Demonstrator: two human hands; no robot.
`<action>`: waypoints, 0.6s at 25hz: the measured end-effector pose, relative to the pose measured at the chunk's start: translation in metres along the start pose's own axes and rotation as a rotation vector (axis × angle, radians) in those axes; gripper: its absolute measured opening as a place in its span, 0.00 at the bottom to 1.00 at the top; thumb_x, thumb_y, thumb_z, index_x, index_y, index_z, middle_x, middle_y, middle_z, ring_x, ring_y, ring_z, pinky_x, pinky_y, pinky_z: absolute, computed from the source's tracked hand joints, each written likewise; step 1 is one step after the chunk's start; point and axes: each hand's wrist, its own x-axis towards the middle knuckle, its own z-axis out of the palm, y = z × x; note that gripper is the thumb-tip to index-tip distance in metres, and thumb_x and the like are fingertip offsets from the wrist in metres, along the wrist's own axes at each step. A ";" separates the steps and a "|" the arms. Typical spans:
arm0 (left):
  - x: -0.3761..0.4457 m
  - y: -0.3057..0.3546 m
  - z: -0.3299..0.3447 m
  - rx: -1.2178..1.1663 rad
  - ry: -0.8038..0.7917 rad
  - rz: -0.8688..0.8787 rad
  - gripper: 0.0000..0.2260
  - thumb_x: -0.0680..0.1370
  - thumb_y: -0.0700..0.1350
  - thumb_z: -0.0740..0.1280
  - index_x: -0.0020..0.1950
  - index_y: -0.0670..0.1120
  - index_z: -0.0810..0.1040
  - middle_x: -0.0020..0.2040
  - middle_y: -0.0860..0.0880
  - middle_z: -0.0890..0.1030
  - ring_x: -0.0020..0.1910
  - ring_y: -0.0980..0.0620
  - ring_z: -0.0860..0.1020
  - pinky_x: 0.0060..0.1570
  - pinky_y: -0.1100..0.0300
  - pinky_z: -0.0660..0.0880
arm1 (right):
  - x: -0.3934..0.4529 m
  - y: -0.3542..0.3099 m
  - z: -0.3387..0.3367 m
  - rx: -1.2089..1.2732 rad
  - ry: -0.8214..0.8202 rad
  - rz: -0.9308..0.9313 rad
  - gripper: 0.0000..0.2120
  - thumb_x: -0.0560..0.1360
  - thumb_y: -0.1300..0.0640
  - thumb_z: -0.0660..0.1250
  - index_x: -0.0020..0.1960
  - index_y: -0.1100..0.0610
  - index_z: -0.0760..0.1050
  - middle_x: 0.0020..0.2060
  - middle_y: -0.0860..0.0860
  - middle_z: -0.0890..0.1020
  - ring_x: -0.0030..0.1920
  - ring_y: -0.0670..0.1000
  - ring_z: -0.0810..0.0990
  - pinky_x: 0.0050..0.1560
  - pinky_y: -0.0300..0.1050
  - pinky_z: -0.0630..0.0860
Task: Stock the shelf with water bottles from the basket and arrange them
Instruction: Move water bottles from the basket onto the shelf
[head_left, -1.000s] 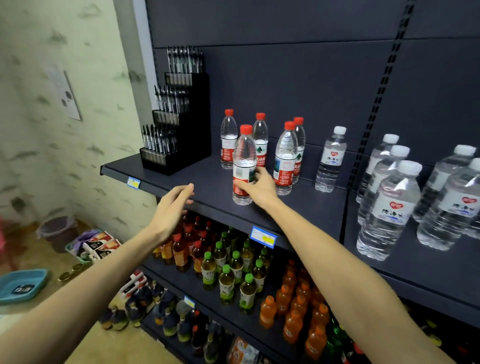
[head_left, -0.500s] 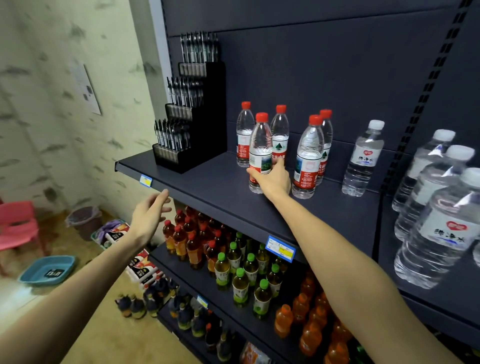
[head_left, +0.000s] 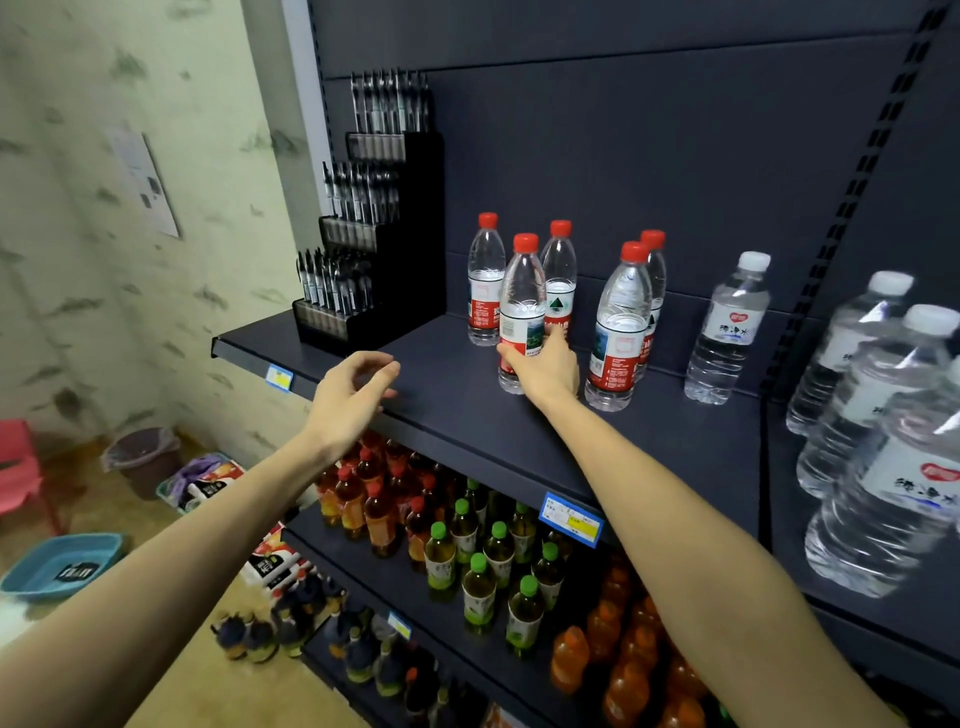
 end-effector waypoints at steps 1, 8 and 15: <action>0.004 0.000 -0.002 -0.001 -0.017 0.009 0.10 0.83 0.49 0.67 0.61 0.46 0.81 0.51 0.51 0.84 0.41 0.63 0.84 0.48 0.54 0.81 | 0.003 0.000 0.000 0.012 -0.005 0.003 0.32 0.70 0.43 0.77 0.69 0.53 0.72 0.64 0.53 0.81 0.63 0.56 0.80 0.61 0.47 0.74; 0.020 -0.012 -0.017 -0.019 -0.123 0.075 0.08 0.82 0.48 0.68 0.59 0.49 0.81 0.50 0.53 0.85 0.43 0.57 0.85 0.49 0.52 0.82 | -0.005 0.001 0.015 -0.050 0.082 0.083 0.43 0.65 0.38 0.79 0.71 0.57 0.68 0.66 0.54 0.78 0.65 0.56 0.79 0.63 0.52 0.76; 0.009 -0.053 -0.049 0.055 -0.190 0.091 0.11 0.79 0.57 0.67 0.58 0.55 0.81 0.48 0.53 0.85 0.47 0.51 0.84 0.51 0.47 0.82 | 0.002 0.006 0.010 -0.023 0.039 0.160 0.36 0.67 0.47 0.79 0.69 0.56 0.68 0.63 0.52 0.81 0.61 0.53 0.81 0.61 0.47 0.76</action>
